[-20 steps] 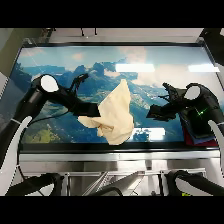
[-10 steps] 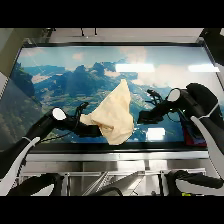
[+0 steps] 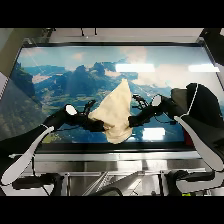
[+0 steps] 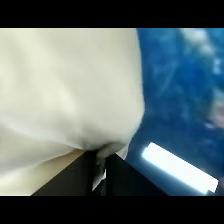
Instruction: Fold the shirts.
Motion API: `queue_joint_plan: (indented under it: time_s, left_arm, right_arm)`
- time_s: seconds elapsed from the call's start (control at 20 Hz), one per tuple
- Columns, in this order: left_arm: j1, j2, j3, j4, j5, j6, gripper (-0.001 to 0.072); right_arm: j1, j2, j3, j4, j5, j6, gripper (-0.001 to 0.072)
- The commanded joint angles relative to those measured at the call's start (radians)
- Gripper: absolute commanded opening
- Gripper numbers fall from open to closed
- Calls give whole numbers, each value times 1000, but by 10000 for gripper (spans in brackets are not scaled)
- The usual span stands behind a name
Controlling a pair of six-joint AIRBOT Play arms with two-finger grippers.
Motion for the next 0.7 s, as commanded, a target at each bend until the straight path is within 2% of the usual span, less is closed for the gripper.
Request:
queue_joint_plan:
  time_s: [0.0, 0.05, 0.3, 0.45, 0.55, 0.65]
  left_arm:
    - [13, -24, 48, 1, -57, 5, 15]
    - [18, -24, 56, 2, -84, 5, 16]
    - [21, 64, 120, 2, -230, 5, 16]
    - [37, 213, 183, 2, -318, -21, 16]
    - [55, 326, 256, 0, -366, -69, 16]
    - [61, 442, 360, -2, -372, -119, 16]
  right_arm:
    - [5, -17, 1, 77, -23, -80, 44]
    - [4, -16, 2, 77, -23, -82, 18]
    - [1, 71, 14, 76, 42, -112, 18]
    - [-25, 227, 77, 74, 93, -111, 18]
    - [-33, 355, 138, 97, 95, -113, 18]
    - [-33, 483, 218, 172, 92, -174, 17]
